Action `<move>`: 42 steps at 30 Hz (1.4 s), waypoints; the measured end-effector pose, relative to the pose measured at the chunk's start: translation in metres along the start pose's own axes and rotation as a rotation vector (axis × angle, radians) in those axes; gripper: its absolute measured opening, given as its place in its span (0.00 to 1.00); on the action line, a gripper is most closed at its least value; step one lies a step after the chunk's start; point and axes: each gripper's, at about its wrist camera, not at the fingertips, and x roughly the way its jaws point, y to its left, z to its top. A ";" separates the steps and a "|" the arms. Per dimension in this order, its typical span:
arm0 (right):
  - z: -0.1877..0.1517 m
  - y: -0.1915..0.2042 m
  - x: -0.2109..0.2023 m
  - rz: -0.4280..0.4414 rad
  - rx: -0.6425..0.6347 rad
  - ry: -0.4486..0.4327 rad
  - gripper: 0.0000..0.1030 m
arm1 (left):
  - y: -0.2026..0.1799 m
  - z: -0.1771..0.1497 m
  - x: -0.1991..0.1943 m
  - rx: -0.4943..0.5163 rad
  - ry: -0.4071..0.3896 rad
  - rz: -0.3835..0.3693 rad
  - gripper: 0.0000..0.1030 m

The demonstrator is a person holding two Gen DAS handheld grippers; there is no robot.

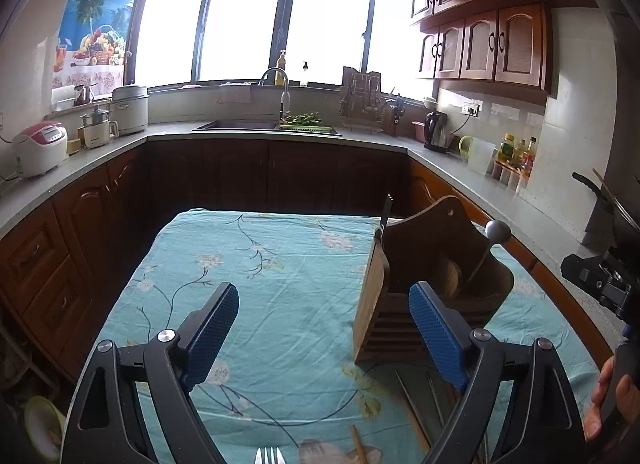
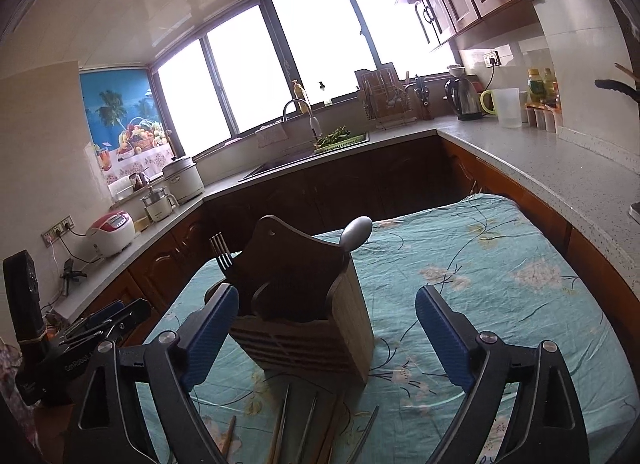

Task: Organize utensils
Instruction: 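Lower the spoon and chopstick into the holder and open both tools, then move both tools back down to the loose chopsticks on the table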

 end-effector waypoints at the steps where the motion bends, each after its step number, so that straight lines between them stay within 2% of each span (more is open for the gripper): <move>1: -0.002 0.002 -0.006 0.008 -0.002 -0.005 0.91 | 0.003 -0.003 -0.007 -0.009 0.001 -0.006 0.85; 11: -0.034 0.011 -0.070 0.029 0.022 -0.027 0.93 | 0.018 -0.039 -0.068 -0.073 0.038 -0.043 0.87; 18: -0.059 0.018 -0.092 0.018 -0.022 -0.039 0.96 | 0.022 -0.056 -0.089 -0.098 0.079 -0.048 0.87; 23: -0.079 0.017 -0.087 -0.021 -0.044 0.008 0.96 | 0.021 -0.064 -0.091 -0.099 0.120 -0.040 0.87; 35: -0.094 -0.001 -0.060 -0.007 0.021 0.127 0.95 | 0.017 -0.061 -0.072 -0.098 0.231 -0.032 0.87; 38: -0.097 -0.002 -0.053 -0.008 0.029 0.149 0.91 | 0.014 -0.059 -0.065 -0.094 0.250 -0.028 0.87; 42: -0.098 -0.003 -0.042 -0.014 0.034 0.179 0.76 | 0.012 -0.056 -0.057 -0.086 0.269 -0.034 0.86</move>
